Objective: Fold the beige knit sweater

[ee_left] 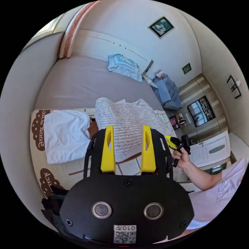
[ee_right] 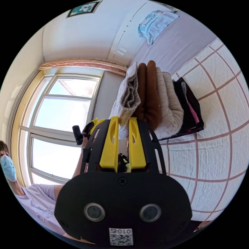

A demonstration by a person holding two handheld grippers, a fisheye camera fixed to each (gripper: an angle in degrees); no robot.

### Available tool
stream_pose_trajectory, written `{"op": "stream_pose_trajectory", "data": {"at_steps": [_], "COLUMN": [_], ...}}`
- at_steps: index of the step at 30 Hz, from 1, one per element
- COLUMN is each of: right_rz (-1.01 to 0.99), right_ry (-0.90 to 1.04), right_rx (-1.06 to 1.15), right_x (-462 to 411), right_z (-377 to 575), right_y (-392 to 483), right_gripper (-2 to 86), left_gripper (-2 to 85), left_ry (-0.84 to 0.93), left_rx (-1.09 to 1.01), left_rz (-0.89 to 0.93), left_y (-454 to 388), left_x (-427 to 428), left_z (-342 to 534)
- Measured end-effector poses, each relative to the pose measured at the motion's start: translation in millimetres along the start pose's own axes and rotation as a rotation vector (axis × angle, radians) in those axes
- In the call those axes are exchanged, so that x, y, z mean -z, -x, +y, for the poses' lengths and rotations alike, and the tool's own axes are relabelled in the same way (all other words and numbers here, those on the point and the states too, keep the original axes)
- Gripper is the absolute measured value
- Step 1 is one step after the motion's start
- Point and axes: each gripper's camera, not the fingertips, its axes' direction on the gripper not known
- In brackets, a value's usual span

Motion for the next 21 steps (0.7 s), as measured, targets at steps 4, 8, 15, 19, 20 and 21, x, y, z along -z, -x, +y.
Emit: {"op": "stream_pose_trajectory", "data": {"at_steps": [4, 8, 15, 19, 20, 21], "right_rz": [0.021, 0.04, -0.036, -0.101, -0.095, -0.083], "right_ry": [0.025, 0.09, 0.079, 0.042, 0.038, 0.039], "right_rx": [0.003, 0.023, 0.078, 0.137, 0.149, 0.159], "right_x": [3, -1, 13, 34, 39, 42], "right_z": [2, 6, 29, 67, 80, 86], "right_y": [-9, -21, -27, -25, -26, -26], "right_gripper": [6.9, 6.5, 5.9, 4.6, 4.3, 4.1], "left_gripper": [12.5, 11.4, 11.5, 12.3, 12.3, 12.2], "left_ry": [0.159, 0.06, -0.072, -0.063, -0.064, -0.06], "left_rx": [-0.069, -0.093, -0.046, -0.032, -0.028, -0.02], "left_rz": [-0.231, -0.369, -0.202, -0.14, -0.137, -0.124], "left_y": [-43, -64, -60, -51, -50, -48], "left_x": [-72, -107, -105, -110, -111, -113], "left_z": [8, 48, 92, 107, 109, 112]}}
